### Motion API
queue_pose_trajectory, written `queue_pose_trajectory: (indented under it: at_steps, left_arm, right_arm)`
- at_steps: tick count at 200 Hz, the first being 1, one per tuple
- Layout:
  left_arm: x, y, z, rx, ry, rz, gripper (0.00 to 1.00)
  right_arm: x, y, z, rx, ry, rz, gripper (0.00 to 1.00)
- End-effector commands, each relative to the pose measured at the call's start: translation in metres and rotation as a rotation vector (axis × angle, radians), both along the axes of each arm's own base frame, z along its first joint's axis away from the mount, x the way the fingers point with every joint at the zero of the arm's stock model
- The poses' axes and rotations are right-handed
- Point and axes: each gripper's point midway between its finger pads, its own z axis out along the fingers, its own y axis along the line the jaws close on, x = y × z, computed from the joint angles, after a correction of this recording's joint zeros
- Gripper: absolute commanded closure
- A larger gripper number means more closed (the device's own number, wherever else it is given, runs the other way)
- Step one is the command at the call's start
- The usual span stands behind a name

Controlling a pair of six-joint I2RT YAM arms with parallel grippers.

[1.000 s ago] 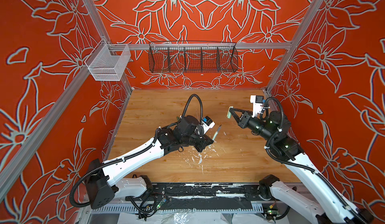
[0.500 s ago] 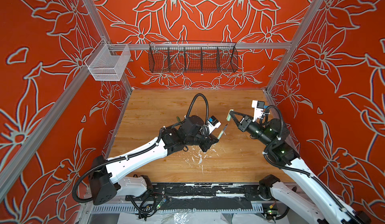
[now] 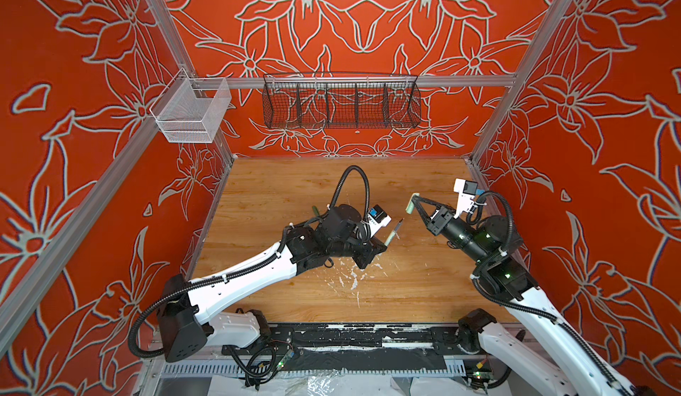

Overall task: Insert the pens into the pen caps
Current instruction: 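Swing the left gripper's pen toward the right gripper while the right brings the cap closer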

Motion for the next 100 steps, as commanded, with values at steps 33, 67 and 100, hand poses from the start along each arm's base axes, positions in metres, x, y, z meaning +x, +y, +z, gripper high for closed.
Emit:
queue_pose_trajectory:
  at_steps: [33,67,100]
  left_arm:
    - [-0.001,-0.004,0.019,-0.042,-0.046,-0.014,1.00]
    - [-0.003,-0.005,0.019,-0.039,-0.045,-0.020,1.00]
    - [-0.004,-0.006,0.021,-0.045,-0.051,-0.026,1.00]
  right_arm:
    - [-0.003,-0.005,0.005,0.050,-0.014,-0.011,1.00]
    - [-0.001,-0.003,0.000,0.055,-0.006,-0.007,1.00]
    - [0.002,-0.003,-0.002,0.056,-0.007,-0.015,1.00]
